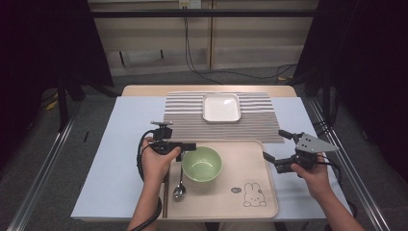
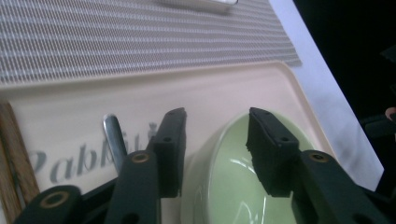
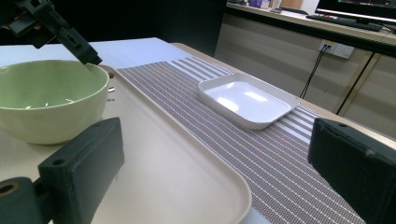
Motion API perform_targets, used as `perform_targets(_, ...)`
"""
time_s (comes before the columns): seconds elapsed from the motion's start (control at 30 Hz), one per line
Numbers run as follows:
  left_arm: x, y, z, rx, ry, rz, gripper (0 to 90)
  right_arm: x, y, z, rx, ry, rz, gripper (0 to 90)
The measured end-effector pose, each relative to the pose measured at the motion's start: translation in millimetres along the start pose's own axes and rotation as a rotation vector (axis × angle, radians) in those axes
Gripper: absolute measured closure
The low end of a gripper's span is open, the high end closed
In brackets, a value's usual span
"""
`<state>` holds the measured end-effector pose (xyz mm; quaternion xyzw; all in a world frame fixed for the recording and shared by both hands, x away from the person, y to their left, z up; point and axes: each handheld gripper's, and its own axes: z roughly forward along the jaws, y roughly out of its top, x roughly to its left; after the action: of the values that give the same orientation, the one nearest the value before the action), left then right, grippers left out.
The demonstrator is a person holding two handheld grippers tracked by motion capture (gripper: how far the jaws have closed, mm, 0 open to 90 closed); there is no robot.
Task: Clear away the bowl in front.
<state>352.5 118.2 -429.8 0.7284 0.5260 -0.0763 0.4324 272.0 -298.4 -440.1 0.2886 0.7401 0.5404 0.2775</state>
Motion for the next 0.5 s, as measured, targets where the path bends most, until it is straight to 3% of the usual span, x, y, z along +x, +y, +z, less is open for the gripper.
perform_targets(0.3,-0.6,19.7,4.8,-0.087,-0.016,0.015,34.6,0.2,-0.1,0.2,0.001,0.002,-0.005,3.2)
perform_targets(0.5,2.5,40.4,13.8,-0.148,0.010,0.042,23.3,0.1,-0.5,0.5,0.005,0.009,-0.007,3.2)
